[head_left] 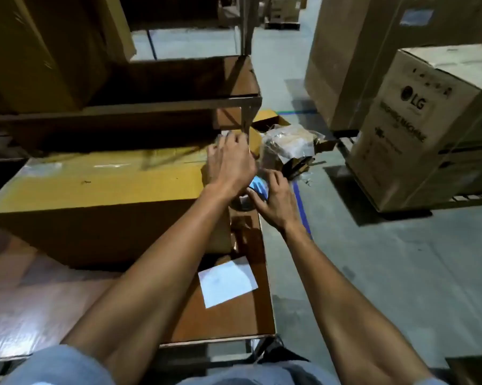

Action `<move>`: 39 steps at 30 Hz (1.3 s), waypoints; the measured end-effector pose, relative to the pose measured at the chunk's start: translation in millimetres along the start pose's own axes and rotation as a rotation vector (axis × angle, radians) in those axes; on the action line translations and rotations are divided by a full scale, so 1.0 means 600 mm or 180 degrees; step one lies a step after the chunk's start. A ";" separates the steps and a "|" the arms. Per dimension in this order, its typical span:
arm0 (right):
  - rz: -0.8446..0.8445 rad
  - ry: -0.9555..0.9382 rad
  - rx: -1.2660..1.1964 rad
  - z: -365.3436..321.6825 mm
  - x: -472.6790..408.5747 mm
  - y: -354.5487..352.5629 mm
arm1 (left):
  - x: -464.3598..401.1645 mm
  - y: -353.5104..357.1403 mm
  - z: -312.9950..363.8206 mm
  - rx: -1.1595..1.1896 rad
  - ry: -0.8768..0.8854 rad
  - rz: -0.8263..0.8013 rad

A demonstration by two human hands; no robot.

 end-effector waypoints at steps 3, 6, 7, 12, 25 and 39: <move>-0.0148 -0.0281 0.0030 0.004 -0.047 0.013 | -0.022 0.010 -0.034 -0.0307 -0.0532 -0.0278; -0.0447 -0.0553 0.0020 0.008 -0.076 0.035 | -0.026 0.023 -0.059 -0.0177 -0.0916 -0.0512; -0.0512 -0.0674 -0.0020 0.013 -0.083 0.042 | -0.029 0.025 -0.062 -0.0062 -0.1046 -0.0539; -0.0761 -0.1055 -0.0476 0.023 -0.100 0.067 | -0.033 0.027 -0.066 0.0264 -0.1284 -0.0491; -0.0452 -0.1277 -0.0600 0.048 -0.098 0.095 | -0.025 0.041 -0.077 -0.0261 -0.1284 -0.1080; -0.0447 -0.1121 -0.0378 0.039 -0.079 0.089 | -0.016 0.036 -0.074 -0.0380 -0.1200 -0.1328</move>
Point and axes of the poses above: each hand's wrist, its own x-axis away from the middle knuckle, its own y-axis out of the palm, z = x × y, the point moved 1 cm from there along -x, towards the middle knuckle, and after that the axes turned 3 degrees about y, right-handed, at the moved point
